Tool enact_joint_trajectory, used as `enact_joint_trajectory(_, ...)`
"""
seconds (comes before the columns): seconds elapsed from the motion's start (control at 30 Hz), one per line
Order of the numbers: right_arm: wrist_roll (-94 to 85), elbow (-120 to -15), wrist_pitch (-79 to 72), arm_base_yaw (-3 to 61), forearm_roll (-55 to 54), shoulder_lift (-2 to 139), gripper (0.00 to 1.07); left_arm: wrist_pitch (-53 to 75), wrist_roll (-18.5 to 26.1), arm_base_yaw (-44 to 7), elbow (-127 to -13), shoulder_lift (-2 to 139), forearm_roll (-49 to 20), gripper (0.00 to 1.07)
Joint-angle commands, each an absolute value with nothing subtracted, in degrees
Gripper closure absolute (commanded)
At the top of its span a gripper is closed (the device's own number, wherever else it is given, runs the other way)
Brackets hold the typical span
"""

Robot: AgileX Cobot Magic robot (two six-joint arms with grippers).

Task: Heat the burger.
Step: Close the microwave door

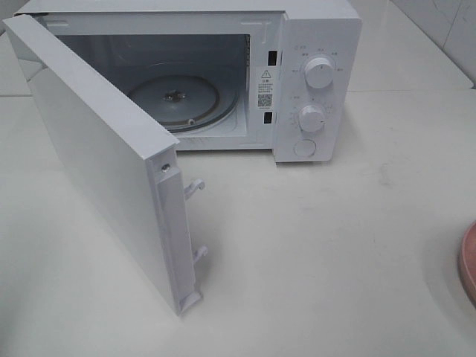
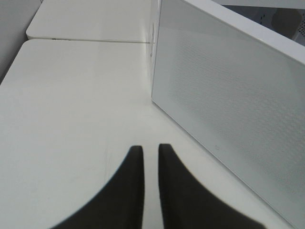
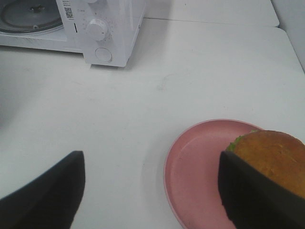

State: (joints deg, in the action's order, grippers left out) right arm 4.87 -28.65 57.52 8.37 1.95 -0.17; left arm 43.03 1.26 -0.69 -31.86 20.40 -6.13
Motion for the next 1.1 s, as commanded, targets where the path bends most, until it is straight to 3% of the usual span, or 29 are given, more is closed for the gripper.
enact_joint_trajectory(0.03, 4.41, -28.53, 57.12, 8.02, 1.83, -1.89, 0.32, 38.16, 0.97, -0.57, -30.65, 23.72, -6.70, 1.07)
enact_joint_trajectory(0.33, 4.41, -28.53, 57.12, 8.02, 1.83, -1.89, 0.32, 13.81, 4.81, -0.63, -22.06, 34.43, -7.91, 1.07)
enact_joint_trajectory(0.37, 4.41, -28.53, 57.12, 8.02, 1.83, -1.89, 0.32, 6.70, 5.50, -0.63, -19.88, 36.55, -9.05, 1.07)
enact_joint_trajectory(0.6, 4.41, -28.53, 57.12, 8.02, 1.83, -1.89, 0.32, -10.08, 5.44, -0.74, -15.81, 43.60, -8.94, 1.07)
enact_joint_trajectory(0.73, 4.41, -28.53, 57.12, 8.02, 1.83, -1.89, 0.32, -17.07, 0.80, -0.74, -15.47, 50.31, -7.28, 1.07)
enact_joint_trajectory(0.77, 4.41, -28.53, 57.12, 8.02, 1.83, -1.89, 0.32, -19.25, -2.29, -0.74, -15.47, 52.54, -4.70, 1.07)
enact_joint_trajectory(0.87, 4.41, -28.53, 57.12, 8.02, 1.83, -1.89, 0.32, -20.51, -4.24, -0.80, -15.47, 53.86, -2.86, 1.07)
enact_joint_trajectory(0.93, 4.41, -28.53, 57.12, 8.02, 1.83, -1.89, 0.32, -25.95, -12.43, -1.43, -15.47, 58.67, 6.07, 1.07)
enact_joint_trajectory(1.1, 4.41, -28.53, 57.12, 8.02, 1.83, -1.89, 0.32, -32.66, -16.39, -4.53, -15.47, 63.66, 13.35, 1.07)
